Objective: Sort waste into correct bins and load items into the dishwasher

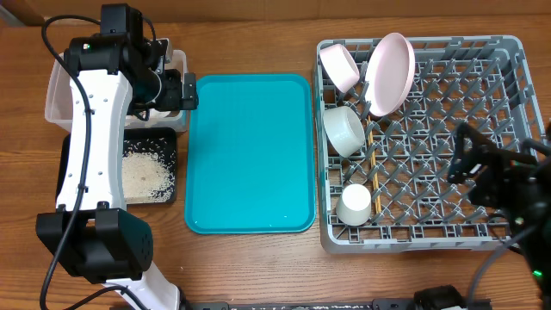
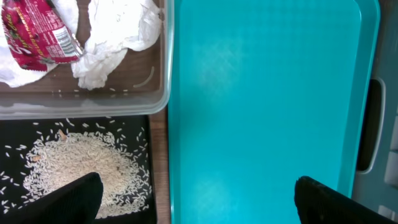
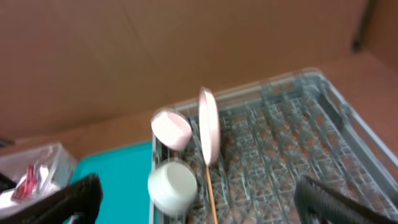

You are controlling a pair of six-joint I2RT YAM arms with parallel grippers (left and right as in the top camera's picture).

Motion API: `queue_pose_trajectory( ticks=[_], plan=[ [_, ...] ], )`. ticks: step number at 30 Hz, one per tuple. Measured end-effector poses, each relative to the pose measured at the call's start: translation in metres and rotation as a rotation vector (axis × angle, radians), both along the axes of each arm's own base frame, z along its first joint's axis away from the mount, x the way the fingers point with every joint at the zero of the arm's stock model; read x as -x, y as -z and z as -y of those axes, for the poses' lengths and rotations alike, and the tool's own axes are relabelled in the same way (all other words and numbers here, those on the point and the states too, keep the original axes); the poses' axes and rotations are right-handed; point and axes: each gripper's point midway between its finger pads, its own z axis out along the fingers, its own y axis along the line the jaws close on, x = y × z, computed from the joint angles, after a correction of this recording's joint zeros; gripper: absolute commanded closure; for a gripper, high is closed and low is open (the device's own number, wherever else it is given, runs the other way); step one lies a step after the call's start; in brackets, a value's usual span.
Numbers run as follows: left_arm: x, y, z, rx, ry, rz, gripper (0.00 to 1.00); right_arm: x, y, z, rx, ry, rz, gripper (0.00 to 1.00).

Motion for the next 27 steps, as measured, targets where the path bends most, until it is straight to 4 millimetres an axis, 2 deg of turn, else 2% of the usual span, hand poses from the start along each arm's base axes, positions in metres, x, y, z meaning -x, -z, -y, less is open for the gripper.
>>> queue_pose_trajectory(
  ticks=[8,16,20,27],
  plan=[
    [0.0,0.0,0.0,0.001,0.0,-0.001,0.0,-0.023,0.073,-0.014,0.02,-0.111,0.217,0.0],
    [0.0,0.0,0.0,0.001,0.0,-0.001,0.0,-0.027,0.153,-0.023,0.01,-0.177,0.36,0.0],
    [0.0,0.0,0.0,0.001,0.0,-0.001,0.0,-0.024,0.176,-0.024,0.009,-0.189,0.429,0.0],
    [0.0,0.0,0.0,0.001,0.0,0.0,0.0,-0.021,0.189,-0.025,0.013,-0.194,0.537,0.0]
  ],
)
